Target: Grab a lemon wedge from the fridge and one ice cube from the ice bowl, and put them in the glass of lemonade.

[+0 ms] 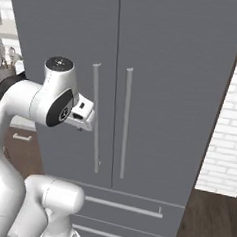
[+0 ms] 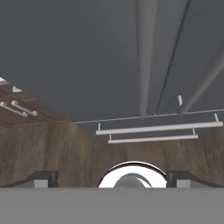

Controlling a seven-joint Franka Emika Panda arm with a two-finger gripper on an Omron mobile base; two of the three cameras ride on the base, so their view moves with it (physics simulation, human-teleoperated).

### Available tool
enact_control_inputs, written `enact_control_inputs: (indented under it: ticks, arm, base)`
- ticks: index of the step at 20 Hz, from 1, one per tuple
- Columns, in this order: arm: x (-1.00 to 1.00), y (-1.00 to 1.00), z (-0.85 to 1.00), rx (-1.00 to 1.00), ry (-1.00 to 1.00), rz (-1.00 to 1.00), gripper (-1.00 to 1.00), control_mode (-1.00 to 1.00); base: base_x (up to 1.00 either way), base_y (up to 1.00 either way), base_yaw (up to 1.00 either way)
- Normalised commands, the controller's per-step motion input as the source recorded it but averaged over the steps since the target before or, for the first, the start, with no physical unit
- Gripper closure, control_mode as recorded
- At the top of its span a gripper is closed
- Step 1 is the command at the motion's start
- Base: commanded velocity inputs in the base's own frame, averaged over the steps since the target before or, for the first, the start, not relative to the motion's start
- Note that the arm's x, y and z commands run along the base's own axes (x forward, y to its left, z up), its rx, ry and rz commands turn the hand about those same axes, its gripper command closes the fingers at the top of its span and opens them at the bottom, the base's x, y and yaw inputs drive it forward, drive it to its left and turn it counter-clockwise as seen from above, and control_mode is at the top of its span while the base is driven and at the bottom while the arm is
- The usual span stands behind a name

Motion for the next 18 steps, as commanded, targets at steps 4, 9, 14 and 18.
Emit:
enact_control_inputs:
  ticks: [4, 9, 14, 18]
  arm:
    - [0.0, 0.0, 0.0, 0.0, 0.0, 0.0, -1.0, 1.0]
    - [0.0, 0.0, 0.0, 0.0, 0.0, 0.0, -1.0, 1.0]
    - [0.0, 0.0, 0.0, 0.0, 0.0, 0.0, -1.0, 1.0]
    - [0.0, 0.0, 0.0, 0.0, 0.0, 0.0, -1.0, 1.0]
  base:
    - [-0.17, 0.81, 0.02]
    - [0.03, 1.0, -0.08]
    - [0.25, 1.0, -0.07]
    - [0.44, 0.88, -0.03]
